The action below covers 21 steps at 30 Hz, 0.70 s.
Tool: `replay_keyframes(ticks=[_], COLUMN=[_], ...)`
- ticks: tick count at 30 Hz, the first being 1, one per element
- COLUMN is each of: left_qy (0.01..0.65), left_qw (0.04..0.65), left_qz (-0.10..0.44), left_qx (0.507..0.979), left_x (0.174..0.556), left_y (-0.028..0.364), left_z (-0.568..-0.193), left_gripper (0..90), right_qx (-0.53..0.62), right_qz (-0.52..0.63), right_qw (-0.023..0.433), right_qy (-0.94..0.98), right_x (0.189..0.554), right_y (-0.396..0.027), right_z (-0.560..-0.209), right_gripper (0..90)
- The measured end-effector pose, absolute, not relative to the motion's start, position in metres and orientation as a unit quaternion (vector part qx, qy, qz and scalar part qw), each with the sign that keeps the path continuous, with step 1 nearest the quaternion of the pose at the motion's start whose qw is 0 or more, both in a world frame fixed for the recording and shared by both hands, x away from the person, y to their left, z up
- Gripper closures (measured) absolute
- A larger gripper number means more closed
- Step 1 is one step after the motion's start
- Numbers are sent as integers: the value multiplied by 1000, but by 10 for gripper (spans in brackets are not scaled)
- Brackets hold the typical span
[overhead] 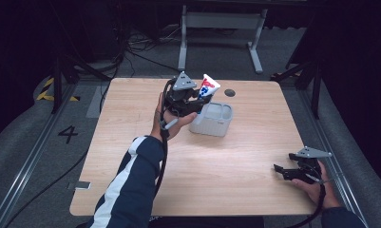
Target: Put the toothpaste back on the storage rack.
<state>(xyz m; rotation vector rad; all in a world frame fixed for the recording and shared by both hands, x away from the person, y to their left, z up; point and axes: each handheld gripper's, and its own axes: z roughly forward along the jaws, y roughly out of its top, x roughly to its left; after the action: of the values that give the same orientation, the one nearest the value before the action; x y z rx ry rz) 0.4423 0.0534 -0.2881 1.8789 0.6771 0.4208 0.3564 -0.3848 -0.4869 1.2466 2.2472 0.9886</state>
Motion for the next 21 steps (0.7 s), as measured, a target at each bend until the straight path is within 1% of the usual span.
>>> replay_keyframes(ticks=[10, 21], left_qy=[282, 288], left_qw=[529, 544], left_qz=[188, 195], left_qx=[778, 764], left_x=[453, 466], left_y=[41, 32], left_z=[-288, -298], left_gripper=[658, 657], right_qx=[445, 444], right_qz=[354, 354], right_qw=[191, 191], right_qy=[800, 801], right_x=[356, 356], right_y=[-385, -385], right_z=[-487, -487], right_gripper=[149, 149])
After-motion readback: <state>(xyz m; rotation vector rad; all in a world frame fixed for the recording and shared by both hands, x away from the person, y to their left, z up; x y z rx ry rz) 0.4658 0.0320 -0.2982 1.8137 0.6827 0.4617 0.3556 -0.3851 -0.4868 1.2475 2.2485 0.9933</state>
